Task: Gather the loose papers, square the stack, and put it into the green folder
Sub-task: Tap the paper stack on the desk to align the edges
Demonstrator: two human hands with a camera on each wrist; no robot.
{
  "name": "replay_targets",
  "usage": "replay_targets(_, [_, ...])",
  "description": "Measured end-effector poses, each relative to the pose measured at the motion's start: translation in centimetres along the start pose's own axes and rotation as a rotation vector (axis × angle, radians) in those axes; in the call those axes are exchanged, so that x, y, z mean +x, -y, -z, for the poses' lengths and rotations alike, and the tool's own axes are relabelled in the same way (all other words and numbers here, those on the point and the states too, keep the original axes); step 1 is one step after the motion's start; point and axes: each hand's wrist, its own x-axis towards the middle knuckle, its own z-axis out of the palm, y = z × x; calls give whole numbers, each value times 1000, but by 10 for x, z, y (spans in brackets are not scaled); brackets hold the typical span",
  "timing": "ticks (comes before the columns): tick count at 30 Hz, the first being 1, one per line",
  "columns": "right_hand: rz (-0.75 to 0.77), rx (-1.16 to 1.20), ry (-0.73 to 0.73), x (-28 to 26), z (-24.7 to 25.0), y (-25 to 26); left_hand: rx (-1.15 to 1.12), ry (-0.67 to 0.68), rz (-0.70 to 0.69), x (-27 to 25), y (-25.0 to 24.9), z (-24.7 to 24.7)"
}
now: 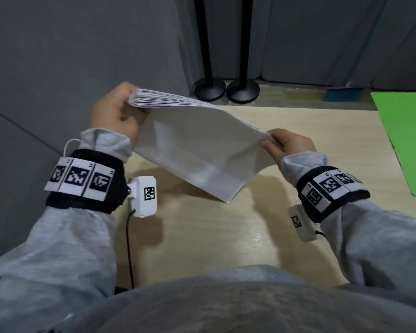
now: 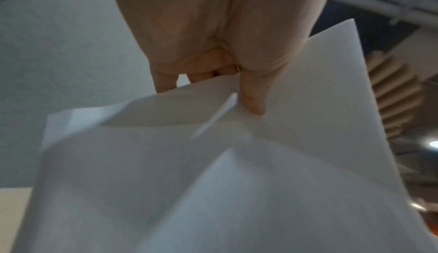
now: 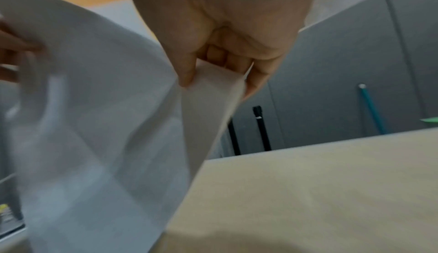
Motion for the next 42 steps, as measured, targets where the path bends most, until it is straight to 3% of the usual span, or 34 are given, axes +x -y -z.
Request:
replay_targets(3, [-110,24,-50,5,-2,-17,-94,30,68,-2,13,2])
replay_targets(7, [-181,300,-197,6,-5,-23,-172,-4,227,-5,40,-3])
replay_targets(12, [-237,558,-64,14,-10,-18,-377,-19,404,-19,63,-16])
replay_targets(15, [-244,617,-141,15,-14,-16,-413,-96,471,-21,60,-31])
replay_targets(23, [-124,680,-383,11,-12,1,-406,-264,440,-18,38,-51])
replay_targets(25, [-139,646,-380,8,-14,-5,-400,-221,471,-22,44,-57])
replay_targets(29, [-173,496,-225,-5,-29,-28,-179,-52,668,-54,63,-74])
replay_targets(32, [-197,468,-173,-6,-31,-32,-174,-30,772,-64,65,-79])
replay_targets(39, [-154,656,-336,-8,-23,-29,-279,-26,606,-49,79,-67])
replay_targets(42, [-159,605,-278,-4,-21,-24,-155,0,661,-50,81,-69])
